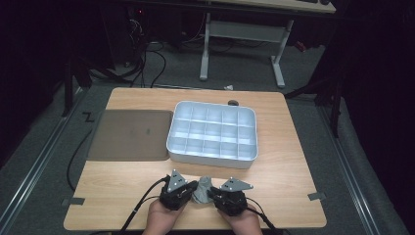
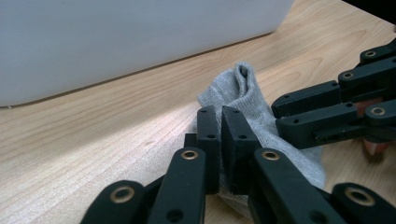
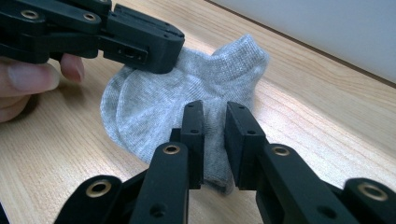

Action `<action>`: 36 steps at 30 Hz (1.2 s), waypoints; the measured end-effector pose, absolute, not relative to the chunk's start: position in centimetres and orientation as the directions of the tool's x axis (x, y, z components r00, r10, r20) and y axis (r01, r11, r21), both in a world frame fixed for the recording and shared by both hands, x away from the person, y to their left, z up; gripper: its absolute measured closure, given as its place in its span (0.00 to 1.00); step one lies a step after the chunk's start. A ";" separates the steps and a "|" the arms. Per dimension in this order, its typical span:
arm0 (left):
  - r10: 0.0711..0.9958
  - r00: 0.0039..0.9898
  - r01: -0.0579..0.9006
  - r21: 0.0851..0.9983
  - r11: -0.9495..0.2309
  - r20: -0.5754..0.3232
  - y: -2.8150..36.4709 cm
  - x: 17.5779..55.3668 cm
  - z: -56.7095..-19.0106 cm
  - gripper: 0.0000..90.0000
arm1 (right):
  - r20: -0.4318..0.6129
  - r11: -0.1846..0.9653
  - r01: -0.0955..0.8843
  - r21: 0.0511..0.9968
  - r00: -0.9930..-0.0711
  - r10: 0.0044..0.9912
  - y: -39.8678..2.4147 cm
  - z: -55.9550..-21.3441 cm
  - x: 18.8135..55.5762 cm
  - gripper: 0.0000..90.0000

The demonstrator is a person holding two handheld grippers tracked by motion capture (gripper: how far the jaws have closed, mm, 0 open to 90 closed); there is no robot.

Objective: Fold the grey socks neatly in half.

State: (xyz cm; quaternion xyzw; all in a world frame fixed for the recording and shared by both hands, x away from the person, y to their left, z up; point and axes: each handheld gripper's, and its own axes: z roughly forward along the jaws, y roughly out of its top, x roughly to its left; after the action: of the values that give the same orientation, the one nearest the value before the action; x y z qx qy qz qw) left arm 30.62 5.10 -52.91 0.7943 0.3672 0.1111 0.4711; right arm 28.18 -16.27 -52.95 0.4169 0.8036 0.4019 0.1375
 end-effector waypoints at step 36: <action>0.666 0.740 0.443 0.813 -0.378 -0.094 4.2 28.1 -53.3 0.95 | 0.229 0.241 0.619 0.748 -0.580 0.782 -17.6 -52.5 27.7 0.65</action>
State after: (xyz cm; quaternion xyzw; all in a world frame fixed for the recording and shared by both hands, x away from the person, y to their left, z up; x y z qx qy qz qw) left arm 28.10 4.18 -53.28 0.8205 0.3379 0.1255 0.4437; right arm 27.74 -17.56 -52.50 0.4480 0.7817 0.4231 0.0963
